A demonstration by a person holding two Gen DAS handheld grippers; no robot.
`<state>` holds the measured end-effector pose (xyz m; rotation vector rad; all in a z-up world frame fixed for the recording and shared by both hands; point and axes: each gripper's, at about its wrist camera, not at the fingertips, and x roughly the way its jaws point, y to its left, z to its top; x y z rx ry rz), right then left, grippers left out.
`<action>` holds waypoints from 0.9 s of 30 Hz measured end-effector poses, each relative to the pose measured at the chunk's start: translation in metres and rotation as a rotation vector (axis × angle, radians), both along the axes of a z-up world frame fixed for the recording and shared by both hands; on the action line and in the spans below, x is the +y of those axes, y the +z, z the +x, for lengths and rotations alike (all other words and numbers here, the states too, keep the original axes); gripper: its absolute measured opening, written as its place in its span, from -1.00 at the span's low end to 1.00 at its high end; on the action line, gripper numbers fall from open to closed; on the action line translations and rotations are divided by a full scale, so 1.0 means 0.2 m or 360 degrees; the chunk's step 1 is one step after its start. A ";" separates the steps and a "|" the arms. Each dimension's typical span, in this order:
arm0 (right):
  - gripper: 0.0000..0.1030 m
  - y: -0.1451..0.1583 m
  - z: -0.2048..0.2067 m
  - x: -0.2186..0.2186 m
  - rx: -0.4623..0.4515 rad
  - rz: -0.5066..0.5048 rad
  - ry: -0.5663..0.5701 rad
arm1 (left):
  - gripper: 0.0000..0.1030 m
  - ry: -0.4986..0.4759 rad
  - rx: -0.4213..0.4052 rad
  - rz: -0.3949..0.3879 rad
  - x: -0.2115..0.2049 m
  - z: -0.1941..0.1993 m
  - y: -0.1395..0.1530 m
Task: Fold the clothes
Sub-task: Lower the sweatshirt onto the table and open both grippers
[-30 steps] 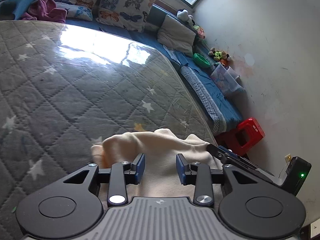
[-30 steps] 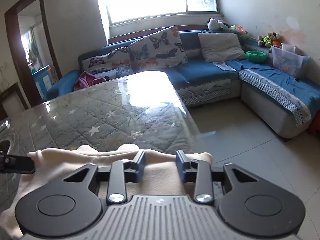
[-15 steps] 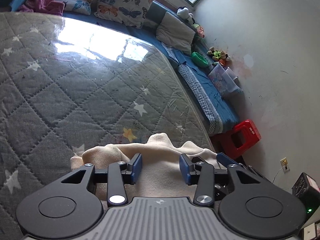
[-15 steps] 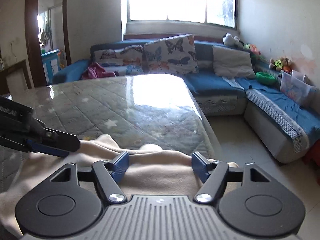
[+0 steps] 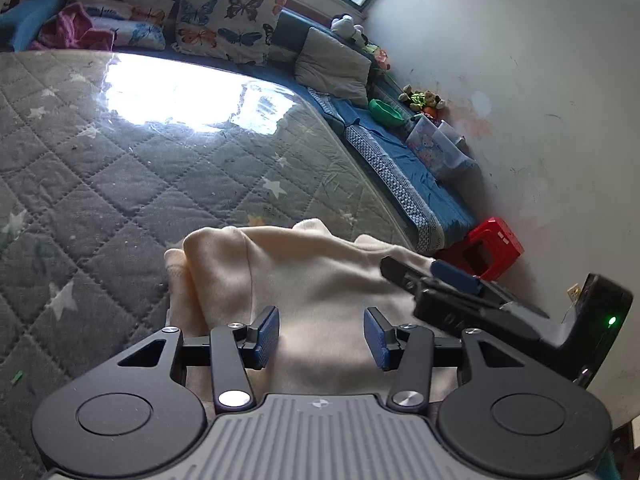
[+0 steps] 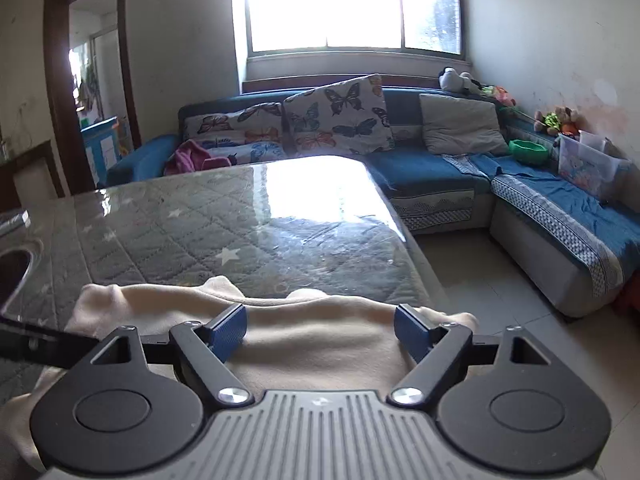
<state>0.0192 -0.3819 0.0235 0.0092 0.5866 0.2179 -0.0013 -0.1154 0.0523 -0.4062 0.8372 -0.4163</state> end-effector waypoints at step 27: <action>0.69 0.06 -0.46 -0.07 -0.0008 -0.0188 0.0092 | 0.00 -0.0270 -0.0452 0.0649 -0.27 -0.31 -0.06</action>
